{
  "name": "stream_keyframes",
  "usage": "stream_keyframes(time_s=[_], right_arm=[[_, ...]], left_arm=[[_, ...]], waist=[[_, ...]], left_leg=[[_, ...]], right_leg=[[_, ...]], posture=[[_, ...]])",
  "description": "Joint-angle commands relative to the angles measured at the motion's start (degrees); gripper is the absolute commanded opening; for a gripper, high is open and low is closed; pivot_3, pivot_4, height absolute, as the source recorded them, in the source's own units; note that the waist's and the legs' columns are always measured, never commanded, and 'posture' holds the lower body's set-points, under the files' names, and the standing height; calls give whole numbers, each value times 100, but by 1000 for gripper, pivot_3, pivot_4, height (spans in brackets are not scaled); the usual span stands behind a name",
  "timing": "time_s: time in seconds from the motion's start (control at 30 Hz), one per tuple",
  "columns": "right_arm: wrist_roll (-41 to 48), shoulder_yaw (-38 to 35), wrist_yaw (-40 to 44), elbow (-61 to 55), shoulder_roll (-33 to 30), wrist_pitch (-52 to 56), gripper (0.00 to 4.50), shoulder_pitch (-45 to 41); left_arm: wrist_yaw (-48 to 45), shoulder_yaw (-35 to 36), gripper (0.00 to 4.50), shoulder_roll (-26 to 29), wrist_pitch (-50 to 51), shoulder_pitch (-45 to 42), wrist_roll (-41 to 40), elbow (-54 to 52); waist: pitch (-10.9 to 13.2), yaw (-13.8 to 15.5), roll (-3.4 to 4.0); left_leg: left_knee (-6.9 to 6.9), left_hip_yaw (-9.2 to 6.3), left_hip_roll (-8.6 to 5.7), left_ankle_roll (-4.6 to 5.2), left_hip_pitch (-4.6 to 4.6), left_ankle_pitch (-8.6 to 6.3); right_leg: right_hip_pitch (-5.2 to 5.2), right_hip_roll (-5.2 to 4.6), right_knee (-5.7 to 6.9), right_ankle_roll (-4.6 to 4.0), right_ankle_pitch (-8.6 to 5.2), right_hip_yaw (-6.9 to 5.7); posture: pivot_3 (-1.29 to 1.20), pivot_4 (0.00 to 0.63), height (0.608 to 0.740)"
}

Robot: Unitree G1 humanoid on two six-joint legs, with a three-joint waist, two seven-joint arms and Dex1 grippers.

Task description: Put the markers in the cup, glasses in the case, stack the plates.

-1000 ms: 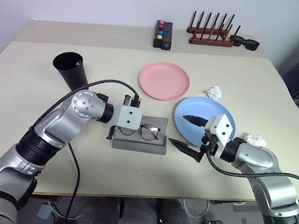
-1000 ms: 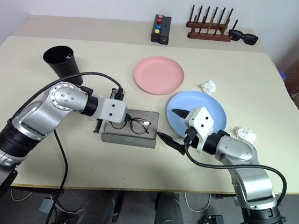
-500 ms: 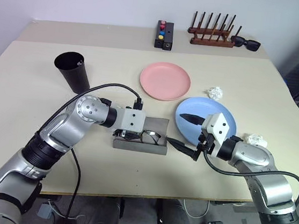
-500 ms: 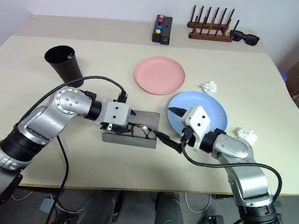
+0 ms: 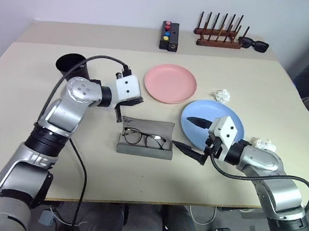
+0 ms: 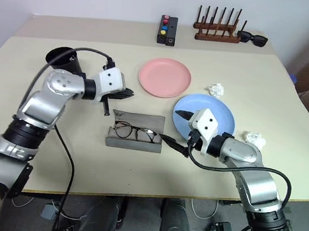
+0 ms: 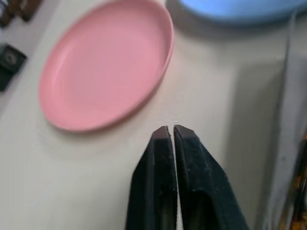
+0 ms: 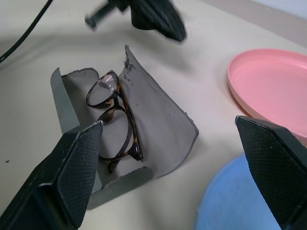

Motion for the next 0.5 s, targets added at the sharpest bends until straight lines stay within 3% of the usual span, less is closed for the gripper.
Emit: stream_keyframes(time_s=[0.03, 0.27, 0.5], right_arm=[[14, -45, -12, -87, 45, -123, 4500, -81], [28, -77, -30, -128, 19, -104, 4500, -44], [20, -64, -13, -73, 20, -122, 4500, -88]], left_arm=[[-108, -162, 32, 66, -360, 189, 67, -115], [-977, -20, 32, 521, -353, 531, -532, -672], [-1219, -21, 32, 867, -174, 931, -760, -1440]], waist=[[0, 27, 0], [0, 65, 0], [0, 71, 0]], left_leg=[[0, 0, 0, 0, 1, 0], [-2, 1, 2, 0, 2, 0], [-1, 1, 1, 0, 2, 0]], right_leg=[[0, 0, 0, 0, 0, 0], [-1, 0, 1, -3, -1, 0], [1, -1, 0, -4, -1, 0]], posture=[[0, 150, 739], [0, 150, 739], [0, 150, 739]])
